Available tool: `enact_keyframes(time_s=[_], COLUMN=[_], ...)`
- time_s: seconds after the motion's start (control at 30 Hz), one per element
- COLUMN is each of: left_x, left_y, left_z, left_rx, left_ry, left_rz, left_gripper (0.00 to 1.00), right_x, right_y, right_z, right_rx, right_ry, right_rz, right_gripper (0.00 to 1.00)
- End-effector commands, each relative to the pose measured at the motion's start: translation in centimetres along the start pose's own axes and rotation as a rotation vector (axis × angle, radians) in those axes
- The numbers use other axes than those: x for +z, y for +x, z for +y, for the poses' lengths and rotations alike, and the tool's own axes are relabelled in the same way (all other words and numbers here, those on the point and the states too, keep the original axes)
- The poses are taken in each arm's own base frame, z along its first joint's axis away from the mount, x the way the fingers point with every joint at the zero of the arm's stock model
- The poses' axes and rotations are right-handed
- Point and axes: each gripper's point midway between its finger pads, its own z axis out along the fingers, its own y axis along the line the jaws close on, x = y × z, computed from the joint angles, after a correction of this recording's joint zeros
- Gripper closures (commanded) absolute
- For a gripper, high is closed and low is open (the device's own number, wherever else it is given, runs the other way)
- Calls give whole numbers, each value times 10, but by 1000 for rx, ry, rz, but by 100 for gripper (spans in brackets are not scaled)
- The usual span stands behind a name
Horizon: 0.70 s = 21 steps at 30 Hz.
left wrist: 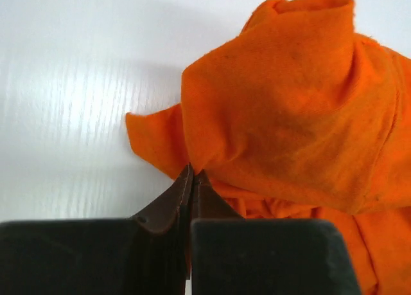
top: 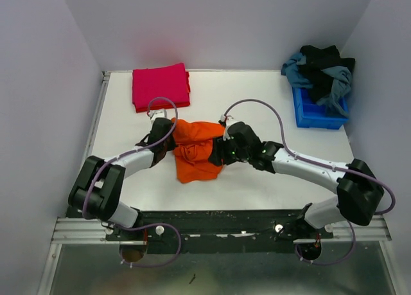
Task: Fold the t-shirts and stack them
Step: Flatten out the tshirt
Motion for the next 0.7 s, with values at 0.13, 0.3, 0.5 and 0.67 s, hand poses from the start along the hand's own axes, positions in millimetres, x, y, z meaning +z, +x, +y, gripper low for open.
enact_keyframes(time_s=[0.13,0.3,0.5,0.67], left_x=[-26,-57,-76,-76], left_y=[-43,-71,-87,-95], left_z=[-5,-7,-15,-20], left_rx=[20,4,-8,-12], left_ry=[4,24,52,54], left_rz=[-104,-201,-227,-230], left_gripper=[100,100,100,100], right_x=[26,46,70,86], right_y=[29,34,44,55], right_z=[47,53,43,30], right_rx=[-75,-155,-197,-220], right_ry=[-84,6,73,141], right_rz=[87,115,151,198], right_gripper=[36,34,34,35])
